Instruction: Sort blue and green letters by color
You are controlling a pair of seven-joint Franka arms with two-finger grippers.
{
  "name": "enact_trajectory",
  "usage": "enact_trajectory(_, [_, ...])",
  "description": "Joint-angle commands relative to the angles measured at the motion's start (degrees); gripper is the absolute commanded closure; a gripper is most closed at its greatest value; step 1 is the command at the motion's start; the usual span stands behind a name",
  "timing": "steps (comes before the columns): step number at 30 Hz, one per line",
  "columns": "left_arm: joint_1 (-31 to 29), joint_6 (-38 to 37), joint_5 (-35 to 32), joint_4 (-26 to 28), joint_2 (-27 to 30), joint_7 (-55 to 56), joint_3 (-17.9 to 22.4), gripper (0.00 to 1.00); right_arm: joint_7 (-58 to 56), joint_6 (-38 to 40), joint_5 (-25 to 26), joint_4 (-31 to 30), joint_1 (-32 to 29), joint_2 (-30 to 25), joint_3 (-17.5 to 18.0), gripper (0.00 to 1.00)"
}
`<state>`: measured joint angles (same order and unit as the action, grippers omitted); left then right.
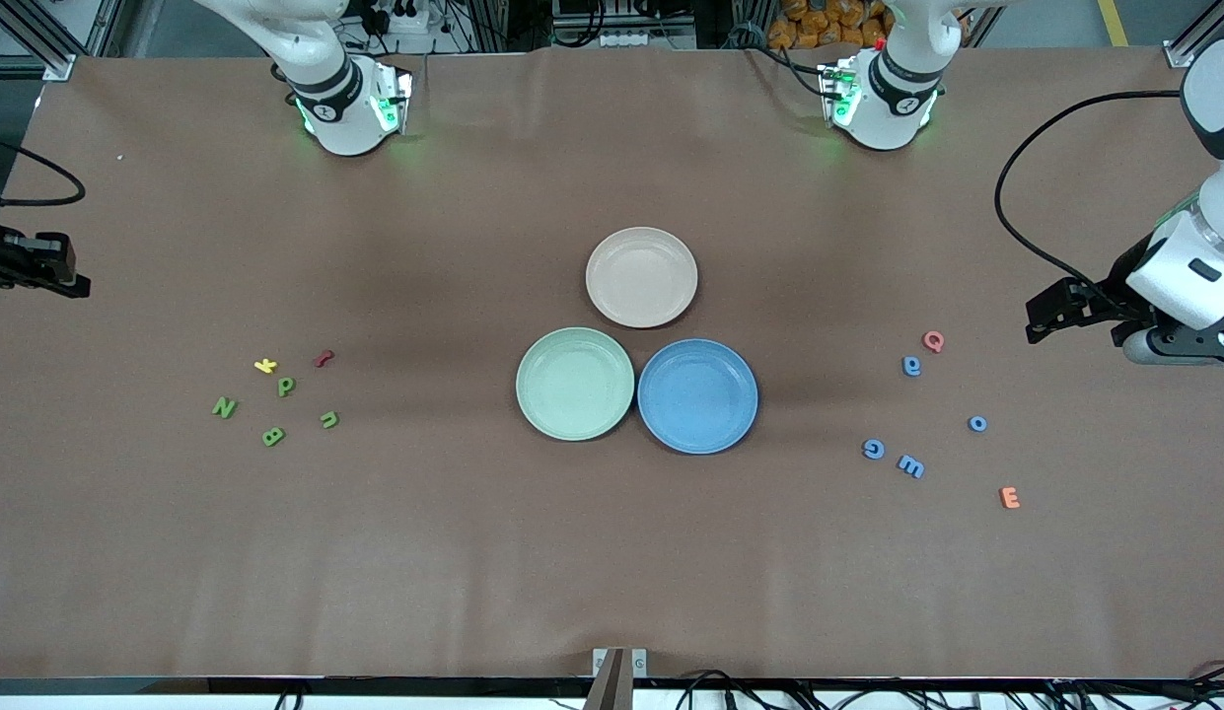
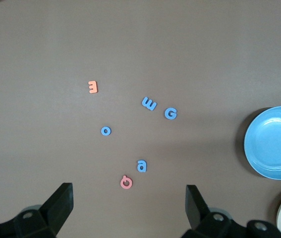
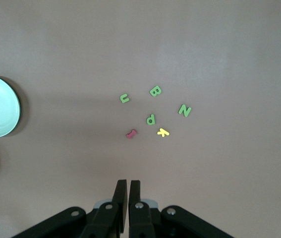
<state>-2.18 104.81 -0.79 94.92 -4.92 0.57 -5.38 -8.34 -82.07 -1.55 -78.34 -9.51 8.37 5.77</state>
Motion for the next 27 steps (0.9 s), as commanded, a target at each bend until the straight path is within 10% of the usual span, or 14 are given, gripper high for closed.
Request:
enact_trajectory(1, [0.24,-0.92,-0.52,-0.88,-0.36,-0.3,0.02,0.0,-0.89,0.5,-1.26,0.21,-0.77,-0.1,0.38,0.35])
enact_trajectory(2, [0.24,-0.92,-0.52,-0.88,-0.44,-0.3,0.02,0.0,-0.89,0.5,-1.26,0.21,-0.77,-0.1,0.38,0.02])
enact_trajectory(3, [0.24,-0.92,-0.52,-0.88,-0.36,-0.22,0.02,0.0,-0.97,0.5,-1.26,0.21,-0.77,-0.02,0.38,0.0])
enact_trajectory(27, [0.07,0.75,-1.23,-0.18,-8.26,1.72,-1.65,0.0,-0.8,0.42,-1.26,0.21,-0.77,-0.02,0.38,0.0])
